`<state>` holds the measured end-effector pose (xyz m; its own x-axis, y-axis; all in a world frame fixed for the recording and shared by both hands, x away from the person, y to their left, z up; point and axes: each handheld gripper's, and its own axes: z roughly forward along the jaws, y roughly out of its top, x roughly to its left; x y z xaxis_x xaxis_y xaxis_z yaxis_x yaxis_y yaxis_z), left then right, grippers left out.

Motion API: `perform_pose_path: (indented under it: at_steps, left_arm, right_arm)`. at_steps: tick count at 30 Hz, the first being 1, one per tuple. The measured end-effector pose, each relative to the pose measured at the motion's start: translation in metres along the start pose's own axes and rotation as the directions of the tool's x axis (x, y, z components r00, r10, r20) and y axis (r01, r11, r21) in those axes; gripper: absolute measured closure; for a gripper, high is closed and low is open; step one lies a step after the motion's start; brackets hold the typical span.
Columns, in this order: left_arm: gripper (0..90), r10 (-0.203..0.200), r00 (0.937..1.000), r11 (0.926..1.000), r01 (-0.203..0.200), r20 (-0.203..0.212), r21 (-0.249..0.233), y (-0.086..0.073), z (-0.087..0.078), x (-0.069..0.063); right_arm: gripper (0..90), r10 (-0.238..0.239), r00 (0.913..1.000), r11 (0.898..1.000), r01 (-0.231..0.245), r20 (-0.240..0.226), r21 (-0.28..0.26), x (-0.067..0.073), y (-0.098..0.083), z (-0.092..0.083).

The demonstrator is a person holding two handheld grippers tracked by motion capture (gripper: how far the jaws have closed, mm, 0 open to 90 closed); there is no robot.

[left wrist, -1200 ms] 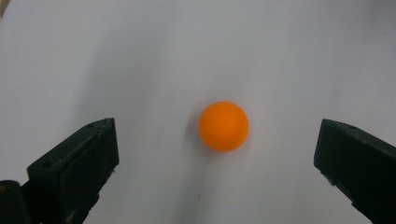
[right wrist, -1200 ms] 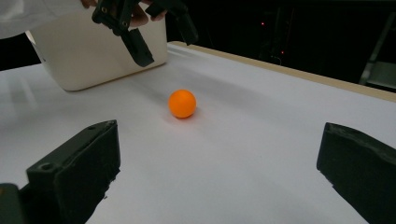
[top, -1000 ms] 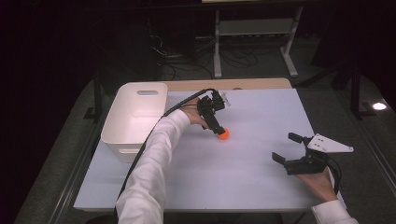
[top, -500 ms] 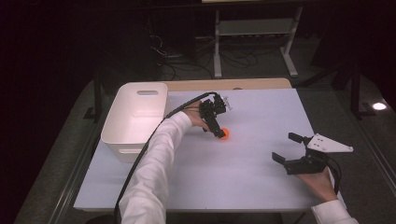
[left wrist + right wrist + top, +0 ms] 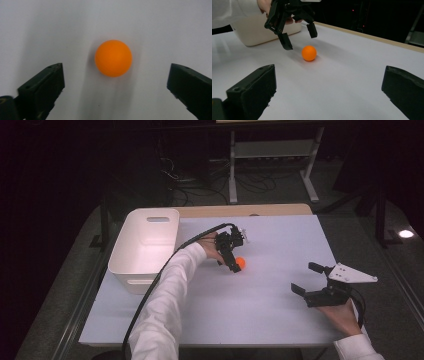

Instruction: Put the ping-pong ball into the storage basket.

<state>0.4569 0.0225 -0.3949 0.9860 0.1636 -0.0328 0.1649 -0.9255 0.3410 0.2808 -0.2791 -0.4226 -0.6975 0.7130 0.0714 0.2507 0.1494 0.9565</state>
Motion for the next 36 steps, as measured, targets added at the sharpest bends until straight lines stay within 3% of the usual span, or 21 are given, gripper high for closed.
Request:
perform_pose_path:
  at_steps: [7, 12, 20, 25, 29, 36]
  left_arm:
    - [6.1, 0.019, 0.9991, 0.9998, -0.019, -0.037, 0.003, 0.002, 0.004, -0.003]
    - [13.6, 0.028, 0.9991, 0.9996, -0.028, -0.033, -0.001, 0.005, 0.008, -0.004]
    - [15.5, 0.023, 0.9990, 0.9997, -0.023, -0.039, 0.012, 0.007, 0.017, -0.002]
    - [22.2, 0.007, 0.9989, 1.0000, -0.007, -0.046, 0.006, 0.006, 0.019, 0.001]
    - [31.7, 0.022, 0.9972, 0.9997, -0.021, -0.072, 0.014, 0.006, 0.019, 0.000]
    - [38.3, 0.039, 0.9978, 0.9992, -0.038, -0.053, 0.015, 0.008, 0.023, -0.001]
  right_arm:
    - [0.0, -0.008, 1.0000, 1.000, 0.008, -0.003, 0.005, 0.000, 0.000, 0.001]
    - [0.0, -0.007, 0.9999, 1.000, 0.007, -0.007, 0.008, 0.000, 0.000, 0.001]
    - [0.0, -0.004, 0.9999, 1.000, 0.004, -0.010, 0.012, 0.000, -0.001, 0.002]
    - [0.0, -0.006, 0.9999, 1.000, 0.006, -0.011, 0.011, -0.001, -0.001, 0.002]
    - [0.0, -0.005, 0.9999, 1.000, 0.005, -0.013, 0.010, -0.001, -0.001, 0.002]
    - [0.5, -0.010, 0.9999, 1.000, 0.010, -0.008, 0.000, -0.001, 0.000, 0.000]
